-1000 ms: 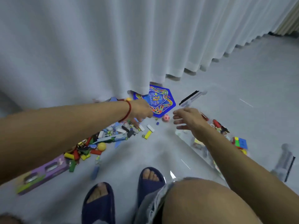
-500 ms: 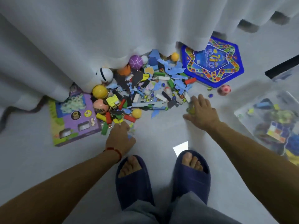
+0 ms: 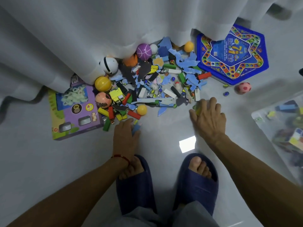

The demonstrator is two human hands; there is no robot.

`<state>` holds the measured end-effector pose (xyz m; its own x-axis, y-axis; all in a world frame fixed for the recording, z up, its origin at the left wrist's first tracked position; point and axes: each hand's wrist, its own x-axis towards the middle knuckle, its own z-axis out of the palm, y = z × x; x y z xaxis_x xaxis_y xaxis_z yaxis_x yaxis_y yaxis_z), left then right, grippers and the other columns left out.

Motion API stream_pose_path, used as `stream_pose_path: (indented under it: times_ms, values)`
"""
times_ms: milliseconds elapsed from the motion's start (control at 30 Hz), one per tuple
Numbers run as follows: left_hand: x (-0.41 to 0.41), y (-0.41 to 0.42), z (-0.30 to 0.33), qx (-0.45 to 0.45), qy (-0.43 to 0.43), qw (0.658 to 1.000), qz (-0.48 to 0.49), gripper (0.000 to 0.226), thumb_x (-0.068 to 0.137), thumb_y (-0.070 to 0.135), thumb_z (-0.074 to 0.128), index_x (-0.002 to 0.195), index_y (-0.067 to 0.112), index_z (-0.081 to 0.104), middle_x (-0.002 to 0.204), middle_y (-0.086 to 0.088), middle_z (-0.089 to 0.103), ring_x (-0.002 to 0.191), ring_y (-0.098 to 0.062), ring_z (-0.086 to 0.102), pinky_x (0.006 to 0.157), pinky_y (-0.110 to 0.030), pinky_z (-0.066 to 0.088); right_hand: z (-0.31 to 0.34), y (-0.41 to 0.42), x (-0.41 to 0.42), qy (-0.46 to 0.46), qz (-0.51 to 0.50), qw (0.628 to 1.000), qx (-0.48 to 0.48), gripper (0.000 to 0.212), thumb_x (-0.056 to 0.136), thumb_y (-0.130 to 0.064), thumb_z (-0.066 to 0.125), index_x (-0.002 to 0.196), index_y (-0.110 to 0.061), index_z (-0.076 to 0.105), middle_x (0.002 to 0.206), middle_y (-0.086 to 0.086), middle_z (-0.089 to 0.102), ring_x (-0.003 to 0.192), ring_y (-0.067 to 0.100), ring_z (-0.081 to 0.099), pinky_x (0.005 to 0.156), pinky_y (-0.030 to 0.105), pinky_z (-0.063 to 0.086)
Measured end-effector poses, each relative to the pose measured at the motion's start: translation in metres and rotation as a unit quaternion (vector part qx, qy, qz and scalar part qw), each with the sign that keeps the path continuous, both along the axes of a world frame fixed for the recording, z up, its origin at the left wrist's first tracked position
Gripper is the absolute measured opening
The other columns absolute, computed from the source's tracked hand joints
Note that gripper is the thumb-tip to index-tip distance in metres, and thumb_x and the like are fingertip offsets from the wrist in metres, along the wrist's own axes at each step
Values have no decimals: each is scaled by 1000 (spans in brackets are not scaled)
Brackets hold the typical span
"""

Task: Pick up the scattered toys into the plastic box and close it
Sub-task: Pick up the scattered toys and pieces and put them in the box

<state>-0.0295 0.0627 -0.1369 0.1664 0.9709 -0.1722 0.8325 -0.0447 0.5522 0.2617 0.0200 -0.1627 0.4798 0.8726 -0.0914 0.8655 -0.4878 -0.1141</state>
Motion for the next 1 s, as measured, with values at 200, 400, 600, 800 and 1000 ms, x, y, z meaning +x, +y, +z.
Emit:
stream_pose_path:
  times_ms: [200, 400, 600, 800, 1000]
  values:
    - [8, 9, -5, -13, 13, 1000, 13, 32, 85, 15, 70, 112, 1, 60, 108, -16, 55, 99, -31, 54, 87, -39, 43, -1, -5, 0, 26, 64, 998, -16, 35, 103, -44, 33, 124, -16, 38, 111, 12, 36, 80, 24, 45, 52, 39, 54]
    - [11, 3, -5, 0, 18, 999, -35, 24, 84, 15, 71, 102, 10, 57, 102, -8, 53, 92, -22, 49, 76, -27, 36, -12, -19, -5, -5, 73, 997, -19, 28, 104, -26, 33, 119, -6, 46, 103, 10, 42, 81, 20, 39, 60, 32, 47]
    - [27, -5, 3, -9, -13, 996, -92, 20, 88, 12, 64, 91, 17, 45, 82, 2, 52, 75, -17, 51, 61, -26, 33, -4, -17, -7, -71, 139, 987, -39, 8, 97, -2, 53, 98, 4, 58, 85, 15, 47, 78, 24, 40, 63, 36, 47]
    - [41, 34, 20, -9, -54, 998, -40, 22, 92, -3, 44, 110, 7, 51, 110, -14, 47, 94, -28, 51, 76, -31, 45, 5, 7, -10, 99, 114, 988, 42, 29, 99, -4, 53, 124, -8, 41, 106, 14, 46, 71, 19, 49, 66, 39, 56]
    - [46, 64, 28, 37, -31, 999, -26, 17, 80, 8, 58, 92, 4, 46, 97, -10, 42, 76, -21, 41, 59, -25, 35, 1, 28, -13, 119, 92, 989, 9, 26, 106, -20, 43, 127, -4, 44, 112, 18, 55, 80, 29, 57, 73, 45, 55]
